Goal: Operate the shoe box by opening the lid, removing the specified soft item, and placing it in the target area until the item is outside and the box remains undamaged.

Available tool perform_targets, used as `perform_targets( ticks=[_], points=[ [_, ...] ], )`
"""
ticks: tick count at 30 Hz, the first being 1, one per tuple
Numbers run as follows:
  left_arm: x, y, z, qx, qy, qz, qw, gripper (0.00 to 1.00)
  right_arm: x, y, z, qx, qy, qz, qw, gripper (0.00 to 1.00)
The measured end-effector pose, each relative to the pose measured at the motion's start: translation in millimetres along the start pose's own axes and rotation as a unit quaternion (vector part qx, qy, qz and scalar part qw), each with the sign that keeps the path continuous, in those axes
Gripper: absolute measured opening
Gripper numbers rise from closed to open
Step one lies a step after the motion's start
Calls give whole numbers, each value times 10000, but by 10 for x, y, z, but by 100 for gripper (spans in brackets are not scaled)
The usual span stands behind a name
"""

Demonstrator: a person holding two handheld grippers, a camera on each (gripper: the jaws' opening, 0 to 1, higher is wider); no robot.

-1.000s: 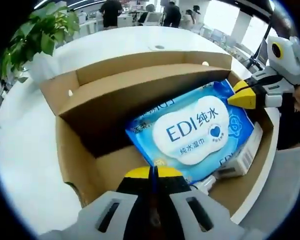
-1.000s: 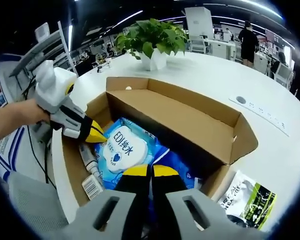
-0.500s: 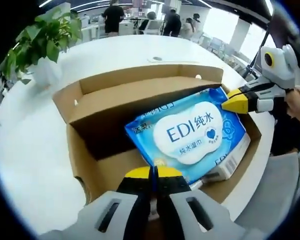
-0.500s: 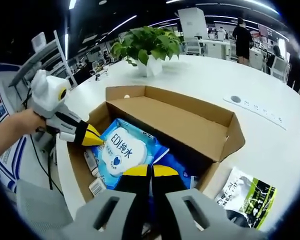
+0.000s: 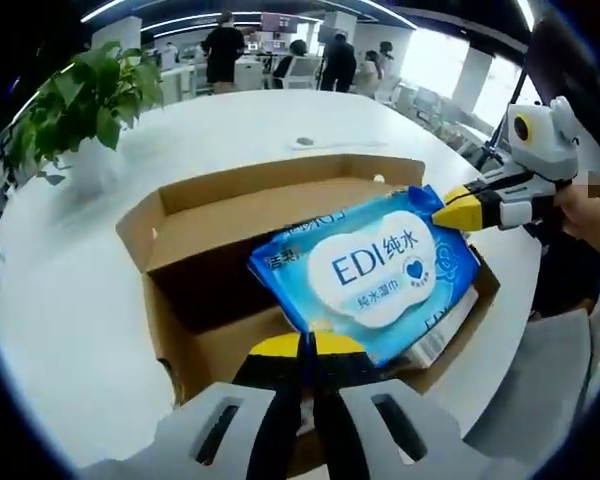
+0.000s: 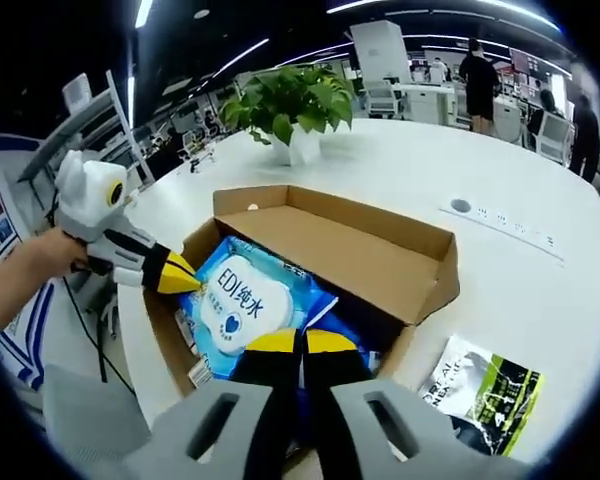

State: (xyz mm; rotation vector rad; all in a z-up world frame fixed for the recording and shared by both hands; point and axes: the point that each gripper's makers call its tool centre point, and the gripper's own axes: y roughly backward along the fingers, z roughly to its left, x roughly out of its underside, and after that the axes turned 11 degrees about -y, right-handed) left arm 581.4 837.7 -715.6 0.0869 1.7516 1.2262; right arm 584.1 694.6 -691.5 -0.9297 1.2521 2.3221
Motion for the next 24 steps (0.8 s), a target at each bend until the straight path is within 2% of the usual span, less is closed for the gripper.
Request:
perform_targets(
  ticks=[7,13,24],
  points=[
    [-246,71,-83,-1,-186,-181,9997,0,-86,165,-75,62,-50,-128,9999,0],
    [-473,122,-228,41,-332,-339,9989,0,-171,355,-200,140,-101,-243,9996,0],
    [-744,-2,-494,191,-309,-448,9983,0,-206,628,-497,320,-228,-279,9988,0]
  ],
)
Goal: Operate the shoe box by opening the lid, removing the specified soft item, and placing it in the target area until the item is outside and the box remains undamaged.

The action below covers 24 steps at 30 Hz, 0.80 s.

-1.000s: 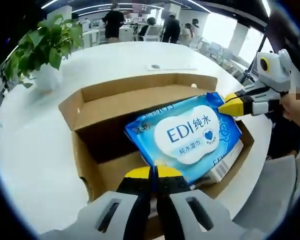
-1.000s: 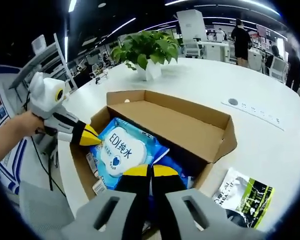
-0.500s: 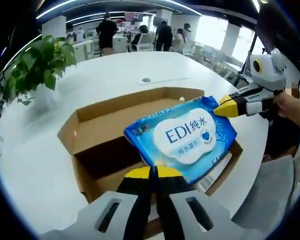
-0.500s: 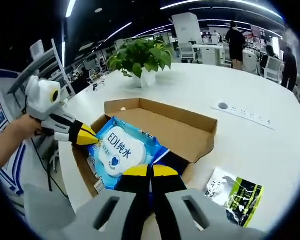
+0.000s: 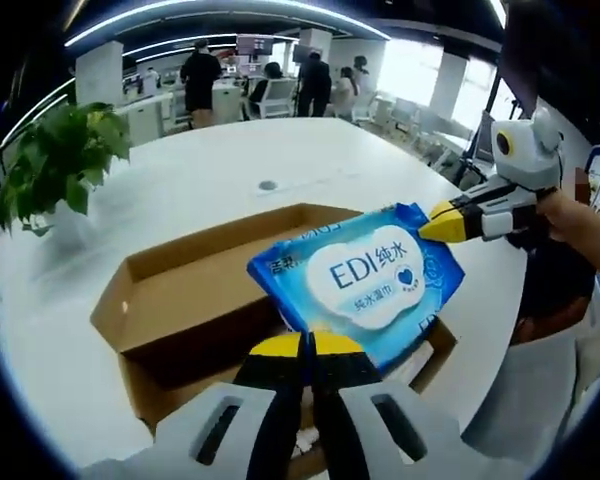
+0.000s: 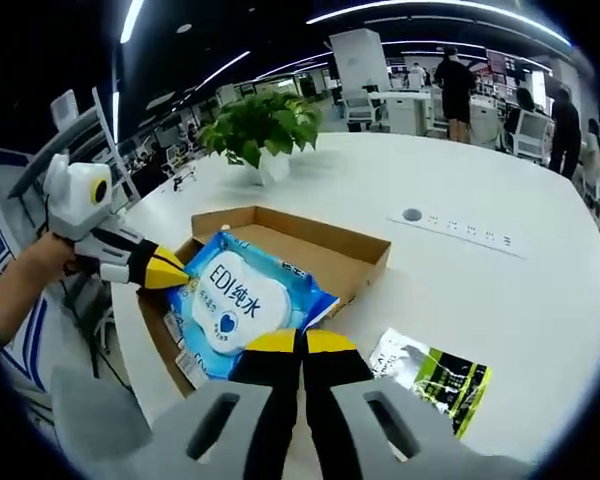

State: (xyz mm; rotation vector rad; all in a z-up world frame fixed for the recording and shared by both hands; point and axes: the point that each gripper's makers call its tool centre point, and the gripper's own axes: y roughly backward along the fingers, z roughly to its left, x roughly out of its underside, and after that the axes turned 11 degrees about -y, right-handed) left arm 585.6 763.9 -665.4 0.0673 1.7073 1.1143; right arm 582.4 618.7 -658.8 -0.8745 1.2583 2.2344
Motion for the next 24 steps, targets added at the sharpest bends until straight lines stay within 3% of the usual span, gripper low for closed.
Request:
perform_targets(
  ticks=[24],
  points=[
    [-415,-455,-590,275,5,-159,9995,0,64,443,-719,463,-319,1,9984,0]
  ],
)
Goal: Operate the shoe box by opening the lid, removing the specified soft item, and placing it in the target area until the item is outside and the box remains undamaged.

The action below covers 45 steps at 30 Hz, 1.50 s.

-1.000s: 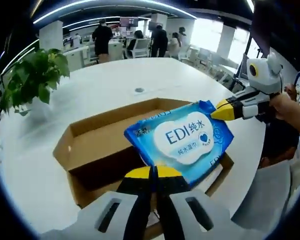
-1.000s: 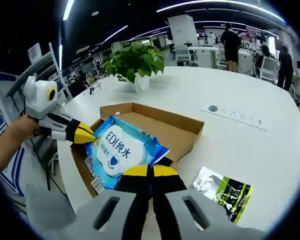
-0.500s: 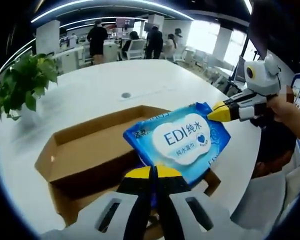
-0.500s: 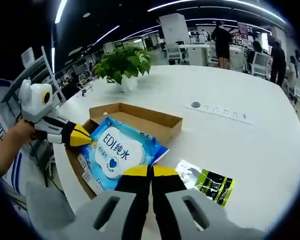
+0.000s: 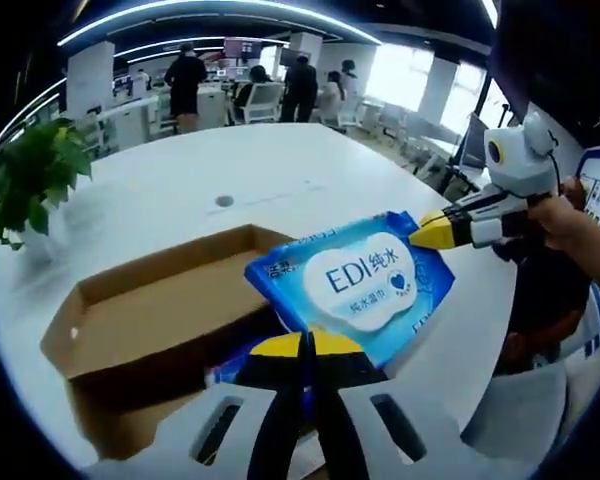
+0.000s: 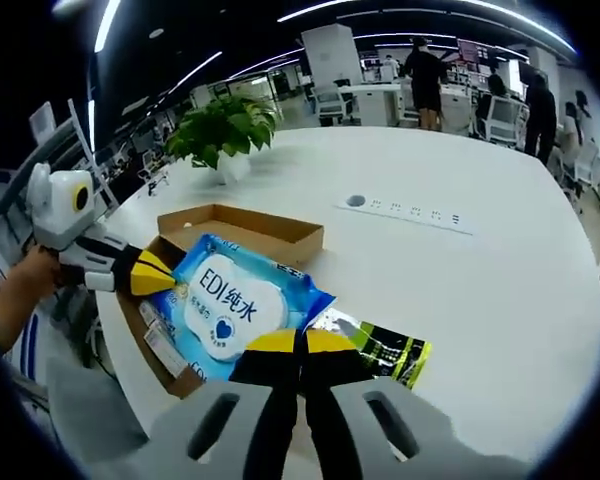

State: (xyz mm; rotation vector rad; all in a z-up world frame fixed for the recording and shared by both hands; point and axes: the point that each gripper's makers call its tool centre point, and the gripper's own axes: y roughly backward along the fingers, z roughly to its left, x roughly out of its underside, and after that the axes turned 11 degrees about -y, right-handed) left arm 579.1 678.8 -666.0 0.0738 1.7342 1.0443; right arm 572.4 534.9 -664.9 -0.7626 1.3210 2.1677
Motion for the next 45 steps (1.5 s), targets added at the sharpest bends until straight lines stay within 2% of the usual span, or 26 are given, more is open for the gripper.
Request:
perform_targets(
  ticks=[21,27,37,41,45],
  points=[
    [-241,-333,-395,286,-146,-95,9994,0,20,238,-509,323,-191,-24,9993,0],
    [-307,-404,-475,346,-166,-159,9991,0,52,315,-590,396,-198,-22,9990,0],
    [-310,-565,-575,467,-307,-54,9984,0,119,345,-728,517,-282,-3,9983,0],
    [-256,-650,-578,519,-370,103,9979,0,140,249,-847,527,-286,58,9982,0],
    [-190,-721,-583,534,-499,265,9970,0,180,184,-875,542,-298,127,9980,0]
  ],
)
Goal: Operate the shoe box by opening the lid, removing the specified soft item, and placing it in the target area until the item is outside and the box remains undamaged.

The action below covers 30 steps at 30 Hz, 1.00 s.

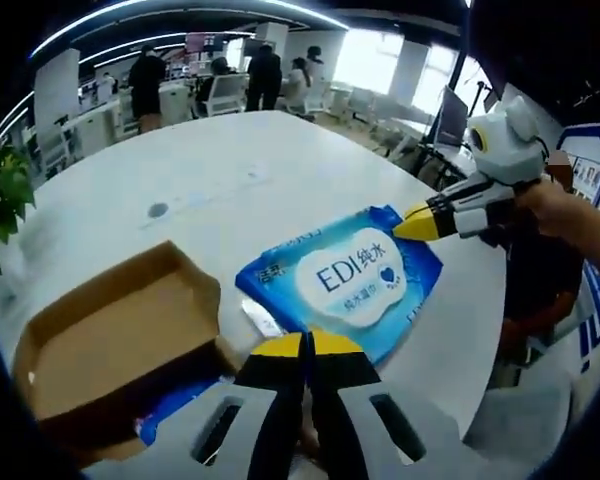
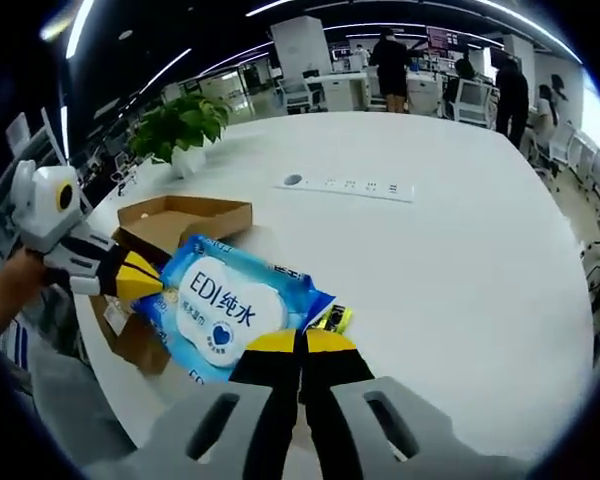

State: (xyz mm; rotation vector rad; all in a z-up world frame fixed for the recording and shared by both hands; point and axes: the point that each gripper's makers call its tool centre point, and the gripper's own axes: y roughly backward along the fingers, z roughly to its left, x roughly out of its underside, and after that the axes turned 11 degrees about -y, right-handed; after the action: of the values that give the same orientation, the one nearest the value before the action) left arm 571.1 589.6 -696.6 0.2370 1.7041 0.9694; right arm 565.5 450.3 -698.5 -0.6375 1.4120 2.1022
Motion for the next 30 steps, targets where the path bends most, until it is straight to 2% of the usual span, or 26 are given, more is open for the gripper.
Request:
perform_targets(
  ticks=[14,30],
  points=[
    [168,-223,22,-8,-754,663,9949,0,161,-318,-167,98,12,194,9998,0],
    [254,-370,26,-22,-1111,977,9890,0,279,-514,-270,261,-100,209,9994,0]
  ],
)
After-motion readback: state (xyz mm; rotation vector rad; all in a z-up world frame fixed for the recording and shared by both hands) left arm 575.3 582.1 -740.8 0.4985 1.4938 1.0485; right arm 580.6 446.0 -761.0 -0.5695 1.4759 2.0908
